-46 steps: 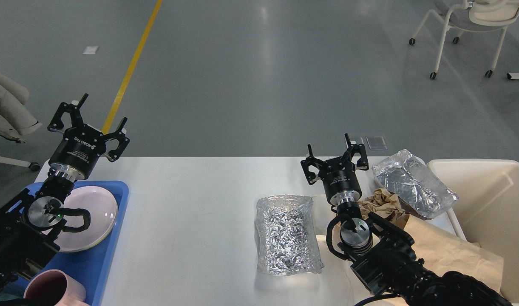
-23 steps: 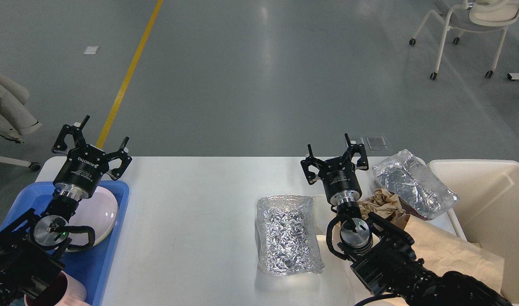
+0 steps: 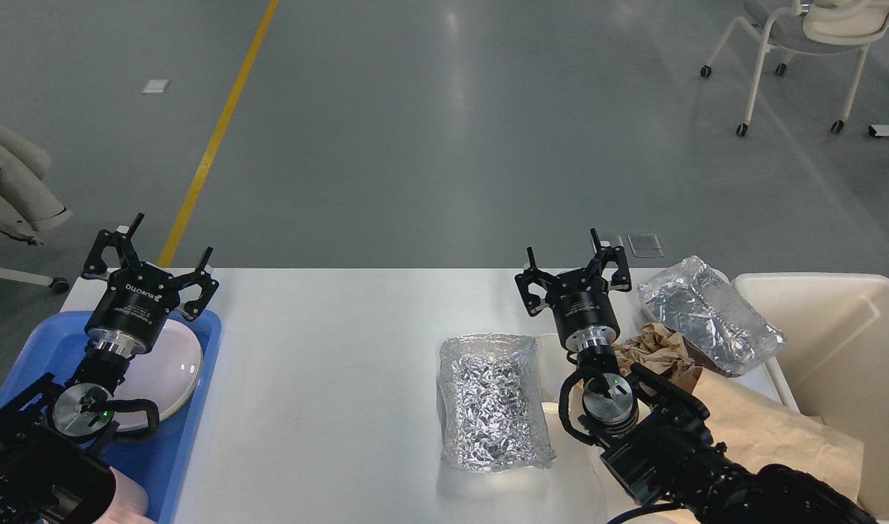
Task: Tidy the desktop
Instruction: 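Release the pink plate and raise the left gripper above the tray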
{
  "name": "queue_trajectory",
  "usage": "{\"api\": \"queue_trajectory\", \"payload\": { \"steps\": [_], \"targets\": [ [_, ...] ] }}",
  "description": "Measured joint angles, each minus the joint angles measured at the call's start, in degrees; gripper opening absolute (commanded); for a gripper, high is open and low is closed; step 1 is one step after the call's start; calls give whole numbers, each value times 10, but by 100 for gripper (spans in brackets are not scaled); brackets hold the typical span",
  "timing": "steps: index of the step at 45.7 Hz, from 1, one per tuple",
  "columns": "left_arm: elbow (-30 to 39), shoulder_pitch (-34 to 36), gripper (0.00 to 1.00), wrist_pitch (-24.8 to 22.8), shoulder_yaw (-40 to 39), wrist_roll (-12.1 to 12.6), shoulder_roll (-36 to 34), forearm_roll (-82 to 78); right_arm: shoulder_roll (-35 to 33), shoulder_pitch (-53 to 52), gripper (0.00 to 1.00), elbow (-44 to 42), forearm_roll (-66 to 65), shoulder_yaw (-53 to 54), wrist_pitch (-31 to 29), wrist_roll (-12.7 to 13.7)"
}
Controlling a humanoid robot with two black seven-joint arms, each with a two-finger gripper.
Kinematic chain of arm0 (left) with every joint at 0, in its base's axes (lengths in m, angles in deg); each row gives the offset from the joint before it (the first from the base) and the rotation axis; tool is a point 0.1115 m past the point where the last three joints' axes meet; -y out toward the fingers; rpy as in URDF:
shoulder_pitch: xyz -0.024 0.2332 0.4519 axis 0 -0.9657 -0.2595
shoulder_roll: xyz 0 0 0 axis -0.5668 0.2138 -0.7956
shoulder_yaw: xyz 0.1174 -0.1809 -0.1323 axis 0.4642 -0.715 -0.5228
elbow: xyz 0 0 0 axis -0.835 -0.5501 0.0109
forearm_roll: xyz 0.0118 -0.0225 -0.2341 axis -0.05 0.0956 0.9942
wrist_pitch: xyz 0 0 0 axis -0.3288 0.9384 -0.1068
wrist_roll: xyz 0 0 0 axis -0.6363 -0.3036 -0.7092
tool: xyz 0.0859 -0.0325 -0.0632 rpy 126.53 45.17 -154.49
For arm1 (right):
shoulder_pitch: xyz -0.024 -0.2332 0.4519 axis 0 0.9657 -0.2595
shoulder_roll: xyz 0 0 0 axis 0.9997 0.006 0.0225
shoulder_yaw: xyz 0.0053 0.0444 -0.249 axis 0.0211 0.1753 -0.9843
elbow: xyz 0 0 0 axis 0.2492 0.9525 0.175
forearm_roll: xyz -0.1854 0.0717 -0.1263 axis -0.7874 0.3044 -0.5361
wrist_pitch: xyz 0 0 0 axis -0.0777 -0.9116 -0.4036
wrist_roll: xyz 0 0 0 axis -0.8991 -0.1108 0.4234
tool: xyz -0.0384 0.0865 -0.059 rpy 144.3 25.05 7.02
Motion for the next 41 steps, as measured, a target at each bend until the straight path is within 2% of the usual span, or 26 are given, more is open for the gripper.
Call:
{"api": "queue_trajectory", "payload": {
  "steps": [41],
  "targets": [
    [1, 0, 100, 0, 0, 0, 0, 0, 0, 0, 100, 0, 0, 0, 0, 0]
  ]
}}
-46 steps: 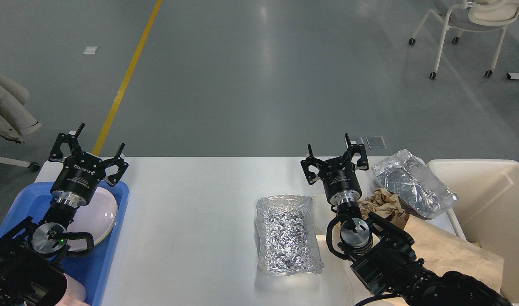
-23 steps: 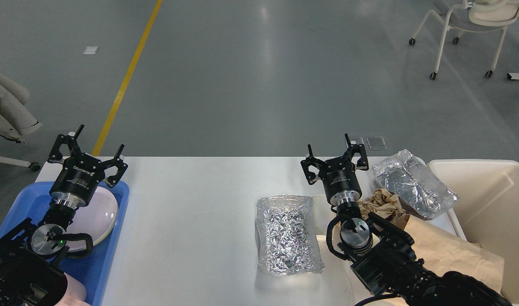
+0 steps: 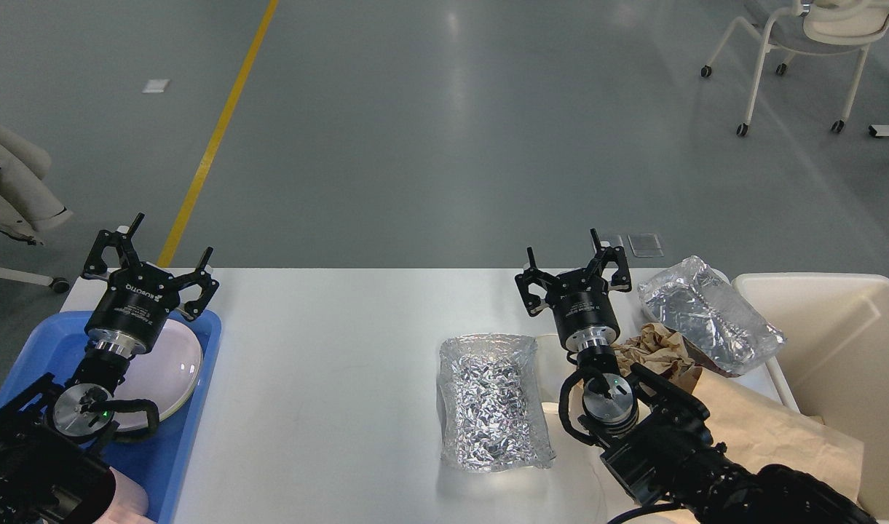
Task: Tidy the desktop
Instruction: 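Release the pink plate and raise the left gripper above the tray, then lift the right gripper up and away from the brown paper bag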
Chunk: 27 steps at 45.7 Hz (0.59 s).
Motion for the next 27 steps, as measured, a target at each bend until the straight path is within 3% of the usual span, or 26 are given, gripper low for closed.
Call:
{"api": "queue_trajectory", "payload": {
  "steps": [17, 27],
  "targets": [
    [0, 0, 100, 0, 0, 0, 0, 0, 0, 0, 100, 5, -2, -9, -2, -2],
    [0, 0, 100, 0, 0, 0, 0, 0, -3, -47, 100, 90, -1, -13, -19, -2]
  ]
}}
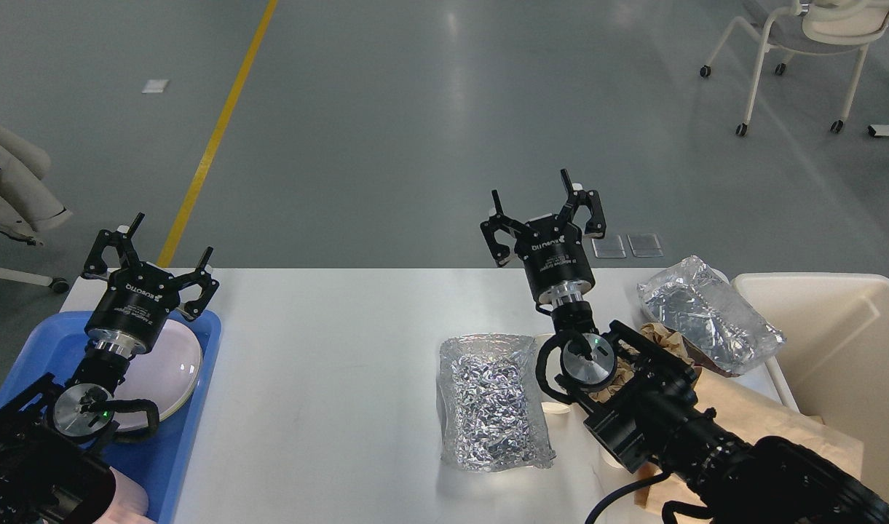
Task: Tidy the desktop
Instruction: 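Lift the right gripper up and away from the brown paper bag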
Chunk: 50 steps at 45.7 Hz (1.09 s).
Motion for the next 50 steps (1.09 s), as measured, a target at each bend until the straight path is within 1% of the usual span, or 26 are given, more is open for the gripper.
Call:
{"api": "queue_trajectory", "payload": {
  "steps": [6, 13, 22, 30, 35, 39, 42, 46, 50],
  "targets": [
    [0, 0, 100, 0, 0, 0, 0, 0, -4, -29, 100, 10, 1, 2, -8, -1],
    [0, 0, 100, 0, 0, 0, 0, 0, -9, -66, 100, 10, 2, 10, 0, -2],
    [0, 0, 100, 0, 0, 0, 0, 0, -18, -73, 100, 19, 44, 116, -3, -2],
    [0, 0, 100, 0, 0, 0, 0, 0, -9, -81, 100, 22, 49, 130, -26, 0],
    [0, 0, 100, 0, 0, 0, 0, 0, -22, -91, 100, 15, 48, 131, -55, 5],
    [0, 0, 100, 0, 0, 0, 0, 0, -32, -99, 100, 10, 50, 136, -60, 5],
    [0, 0, 100, 0, 0, 0, 0, 0, -33, -101, 100, 5, 52, 137, -27, 4],
    [0, 0, 100, 0, 0, 0, 0, 0, -37, -103, 100, 5, 49, 130, 38, 4],
    [0, 0, 100, 0, 0, 0, 0, 0, -49, -105, 100, 4, 46, 117, 66, 3]
  ]
}}
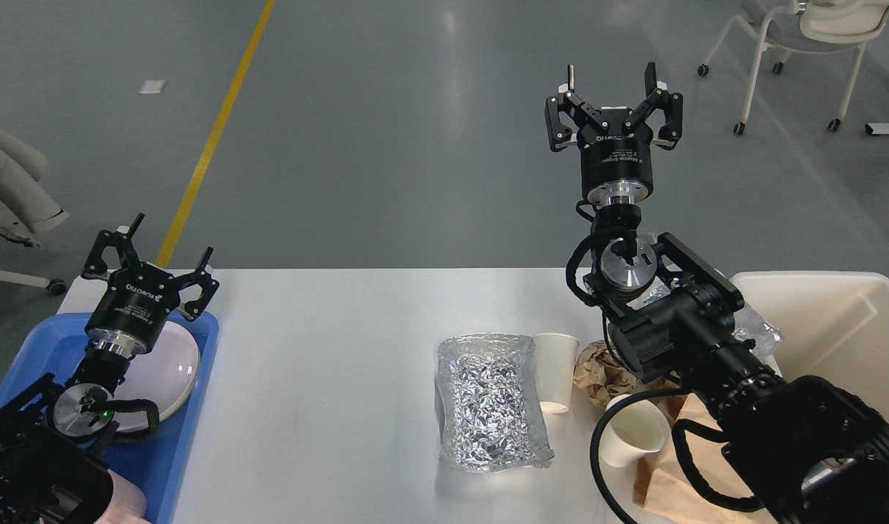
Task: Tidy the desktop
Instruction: 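Lift the right gripper up and away from the brown paper bag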
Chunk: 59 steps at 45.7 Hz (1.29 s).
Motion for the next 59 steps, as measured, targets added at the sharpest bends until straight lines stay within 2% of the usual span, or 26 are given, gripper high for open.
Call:
{"api": "queue_trajectory", "payload": {
  "steps": [19, 29, 35, 38, 43, 47, 54, 59],
  "targets": [
    [0, 0, 100, 0, 0, 0, 0, 0, -92, 3, 100, -2, 0, -116, 2, 5],
    [0, 0, 100, 0, 0, 0, 0, 0, -100, 21, 100, -4, 3, -111, 1, -1],
    [0, 0, 100, 0, 0, 0, 0, 0, -98, 22, 100, -16, 3, -107, 14, 4],
    [0, 0, 100, 0, 0, 0, 0, 0, -99, 11, 100, -26, -1, -126, 31, 21],
    [0, 0, 100, 0, 0, 0, 0, 0, -102, -42, 100, -33, -16, -231, 62, 97],
    [0, 0, 100, 0, 0, 0, 0, 0, -118, -108, 100, -33, -40, -349, 69, 135],
    [0, 0, 100, 0, 0, 0, 0, 0, -127, -241, 100, -27, -130, -643, 70, 183],
    [0, 0, 100, 0, 0, 0, 0, 0, -124, -336, 100, 16, -158, -861, 60, 210]
  ]
}}
